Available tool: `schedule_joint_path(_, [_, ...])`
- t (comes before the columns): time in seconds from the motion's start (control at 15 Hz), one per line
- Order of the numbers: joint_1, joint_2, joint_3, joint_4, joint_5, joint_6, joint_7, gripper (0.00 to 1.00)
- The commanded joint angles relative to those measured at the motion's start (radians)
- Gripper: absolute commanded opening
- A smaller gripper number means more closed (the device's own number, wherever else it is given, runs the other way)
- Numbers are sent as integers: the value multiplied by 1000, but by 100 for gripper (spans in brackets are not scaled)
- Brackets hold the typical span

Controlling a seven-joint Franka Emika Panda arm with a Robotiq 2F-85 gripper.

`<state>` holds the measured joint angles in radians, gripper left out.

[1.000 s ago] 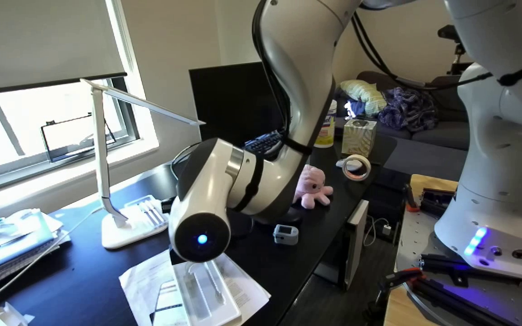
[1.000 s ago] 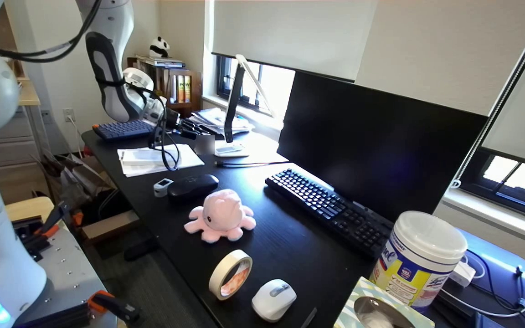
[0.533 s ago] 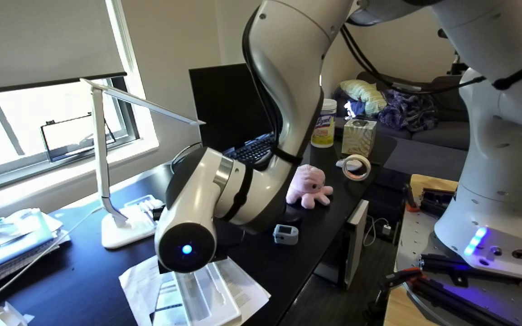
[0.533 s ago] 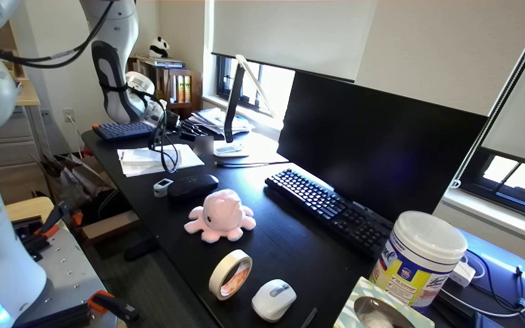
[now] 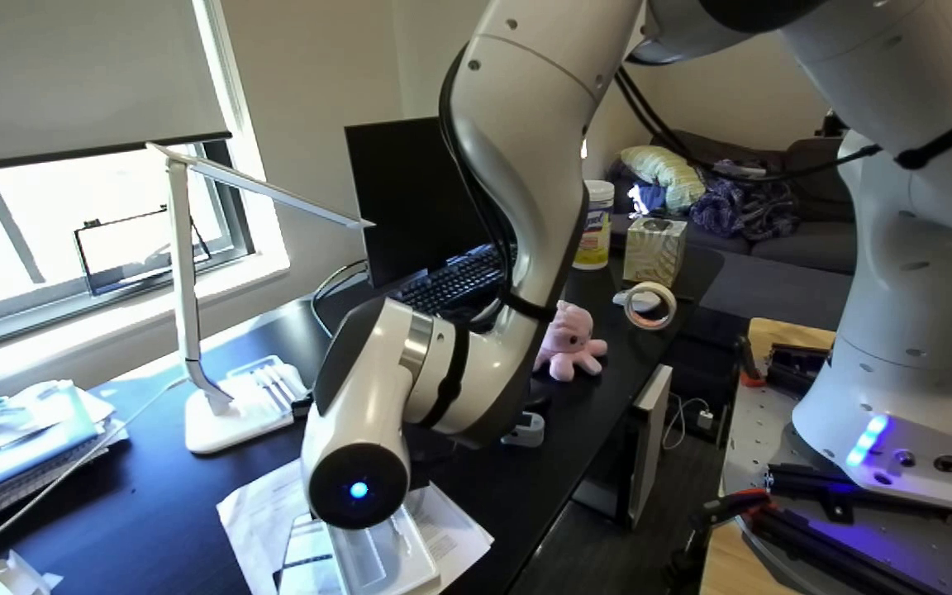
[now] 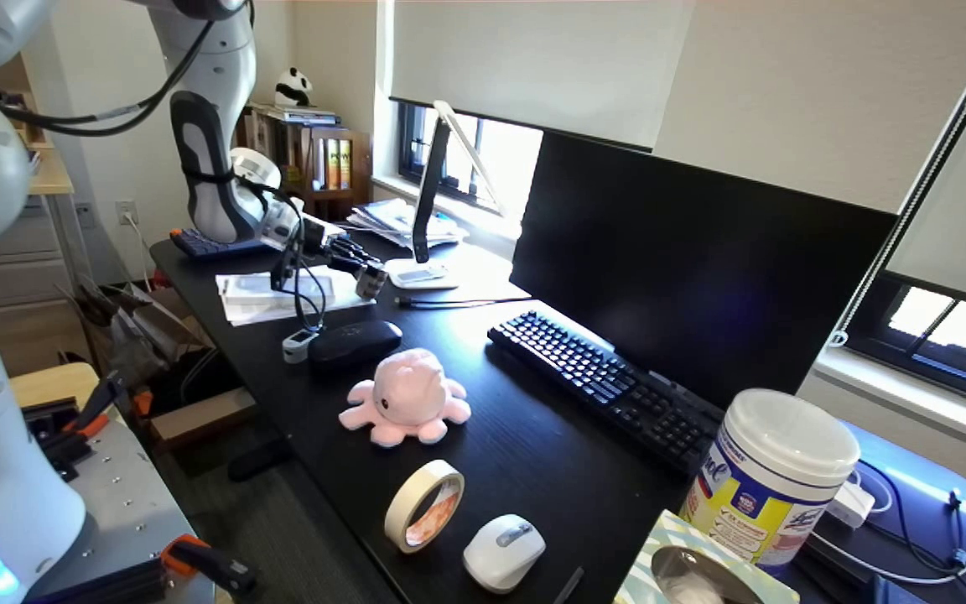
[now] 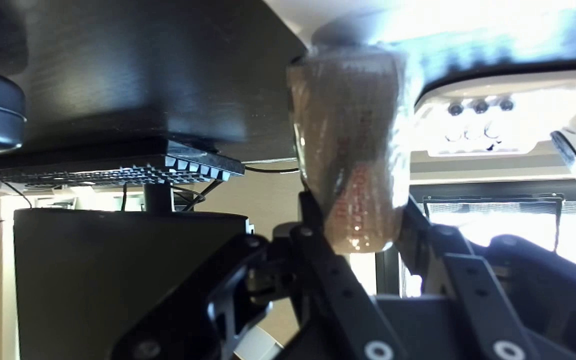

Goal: Move the brown thing to the right and put it upright

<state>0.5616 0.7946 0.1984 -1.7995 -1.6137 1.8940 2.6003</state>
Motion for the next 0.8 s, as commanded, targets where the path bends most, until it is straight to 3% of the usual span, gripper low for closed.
schedule_joint_path(0.0, [-21, 13, 28, -2, -39, -39, -16, 14])
schedule_joint_path(0.53, [-24, 29, 52, 4, -45, -18, -49, 14])
schedule_joint_path(0.6, [-23, 31, 54, 4, -44, -21, -55, 54])
schedule_joint_path(0.67, [-23, 36, 57, 6, -42, -22, -65, 52])
schedule_joint_path(0.73, [-23, 39, 59, 6, -40, -21, -74, 70])
